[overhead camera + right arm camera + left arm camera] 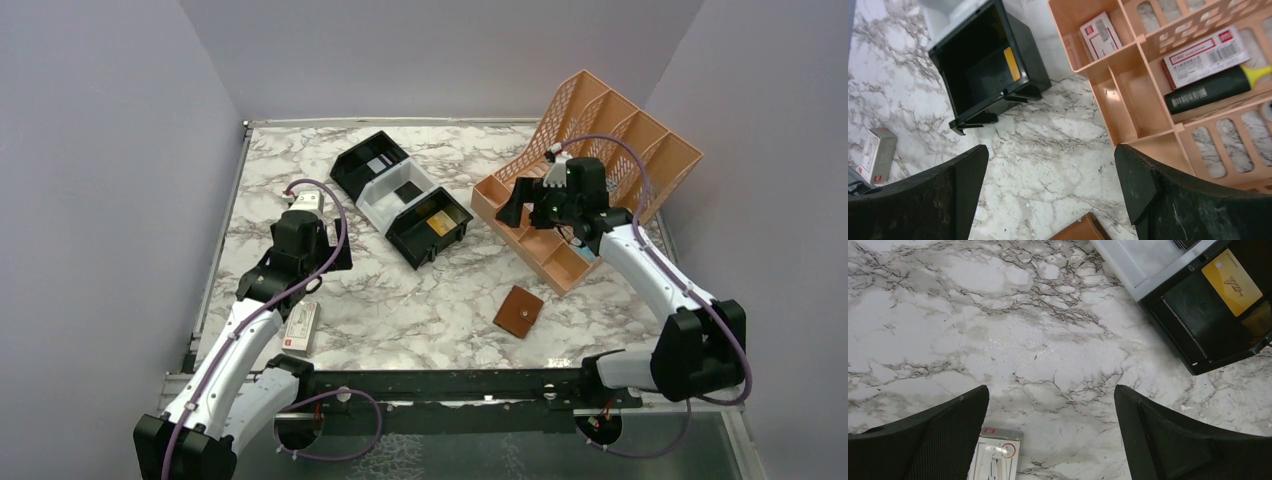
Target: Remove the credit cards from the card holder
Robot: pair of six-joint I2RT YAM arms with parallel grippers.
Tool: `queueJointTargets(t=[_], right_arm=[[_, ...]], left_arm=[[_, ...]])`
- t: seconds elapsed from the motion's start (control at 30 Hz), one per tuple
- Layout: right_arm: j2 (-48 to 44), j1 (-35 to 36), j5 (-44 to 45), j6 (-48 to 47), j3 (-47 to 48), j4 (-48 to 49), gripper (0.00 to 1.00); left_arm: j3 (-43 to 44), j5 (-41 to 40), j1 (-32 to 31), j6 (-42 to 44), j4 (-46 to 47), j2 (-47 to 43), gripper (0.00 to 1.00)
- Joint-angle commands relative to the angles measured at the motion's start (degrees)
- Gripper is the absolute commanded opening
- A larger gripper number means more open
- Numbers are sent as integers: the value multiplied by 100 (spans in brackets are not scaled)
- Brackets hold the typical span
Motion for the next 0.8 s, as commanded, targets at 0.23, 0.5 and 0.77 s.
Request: queueJointTargets(t=[0.23,0.5,0.77], right_arm=[[1365,69,153,12,432,-96,98],[2018,357,275,138,945,131,95],[2686,392,549,347,1524,406,95]], left_arm=[[-206,-209,54,-22,529,-268,99],[-233,-288,64,-33,591,-305,99],[-242,-288,68,-44,596,-257,99]])
